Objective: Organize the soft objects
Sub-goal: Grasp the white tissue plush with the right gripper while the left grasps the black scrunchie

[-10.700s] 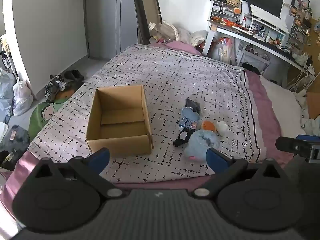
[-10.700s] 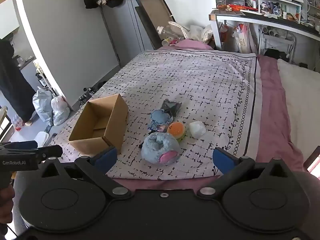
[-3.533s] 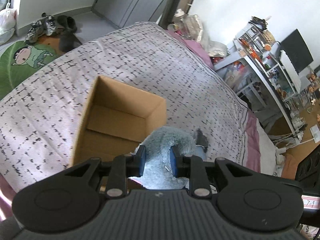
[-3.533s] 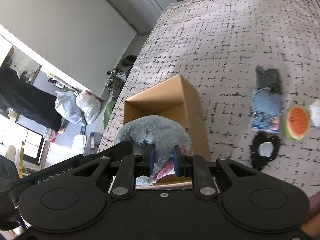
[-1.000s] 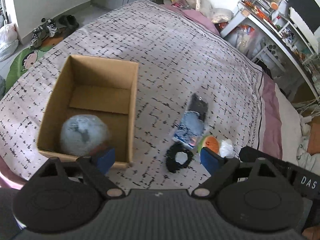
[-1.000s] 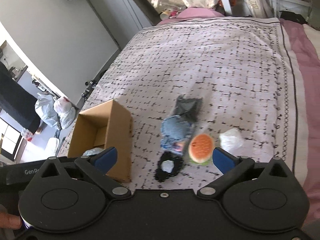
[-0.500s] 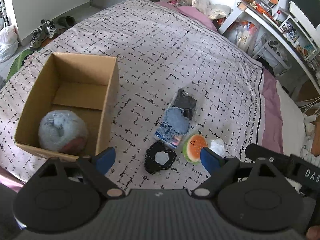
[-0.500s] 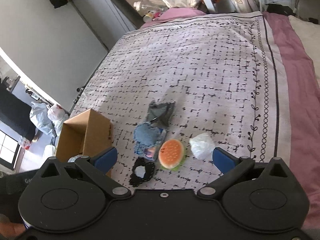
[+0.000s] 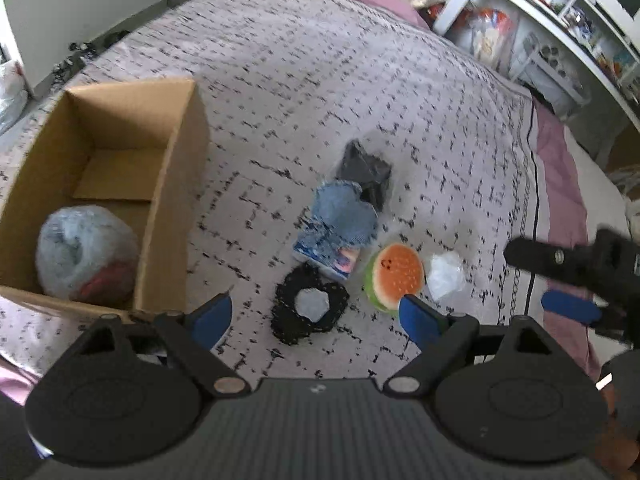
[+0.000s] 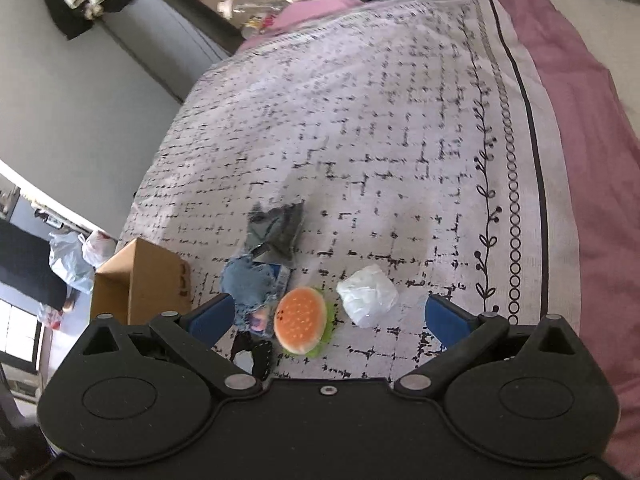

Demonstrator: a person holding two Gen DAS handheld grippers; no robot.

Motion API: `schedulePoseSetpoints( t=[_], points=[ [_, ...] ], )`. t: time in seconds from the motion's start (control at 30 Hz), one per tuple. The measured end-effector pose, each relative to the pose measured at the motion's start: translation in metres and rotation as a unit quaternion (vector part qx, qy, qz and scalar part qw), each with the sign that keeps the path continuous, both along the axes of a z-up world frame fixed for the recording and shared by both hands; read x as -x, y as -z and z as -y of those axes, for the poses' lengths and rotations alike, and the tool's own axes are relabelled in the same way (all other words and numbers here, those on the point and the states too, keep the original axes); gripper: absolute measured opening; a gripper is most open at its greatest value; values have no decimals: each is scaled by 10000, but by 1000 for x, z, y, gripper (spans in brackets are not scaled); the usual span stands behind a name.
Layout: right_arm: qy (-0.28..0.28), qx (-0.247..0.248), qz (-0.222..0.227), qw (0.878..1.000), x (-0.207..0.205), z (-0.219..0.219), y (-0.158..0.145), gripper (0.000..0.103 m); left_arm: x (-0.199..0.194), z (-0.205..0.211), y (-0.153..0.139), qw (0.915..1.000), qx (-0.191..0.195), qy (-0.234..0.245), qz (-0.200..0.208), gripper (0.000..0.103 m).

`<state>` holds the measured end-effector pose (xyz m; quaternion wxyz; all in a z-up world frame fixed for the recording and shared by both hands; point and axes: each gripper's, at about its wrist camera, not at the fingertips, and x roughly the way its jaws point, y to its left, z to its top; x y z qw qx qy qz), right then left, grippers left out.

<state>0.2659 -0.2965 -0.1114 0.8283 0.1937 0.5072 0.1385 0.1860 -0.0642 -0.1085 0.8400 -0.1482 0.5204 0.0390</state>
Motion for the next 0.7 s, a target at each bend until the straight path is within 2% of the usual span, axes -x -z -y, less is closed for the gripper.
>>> schedulePoseSetpoints(
  t=[0.33,0.43,0.53,0.7],
  points=[
    [54,28,-409,9991,-23,-2,40,95,-16,11,35,9997,-119,166,-108,88],
    [71,65,-525,9986,-30,-1,50,88,-22,12,46,9996,-144,145,-181,88],
    [90,78,-627,9980,-37,0,59,88,-27,12,58,9994,-96,102,-305,86],
    [67,124,-742,9971,-47,0,73,85,-33,13,75,9989,-26,89,-467,75]
  ],
)
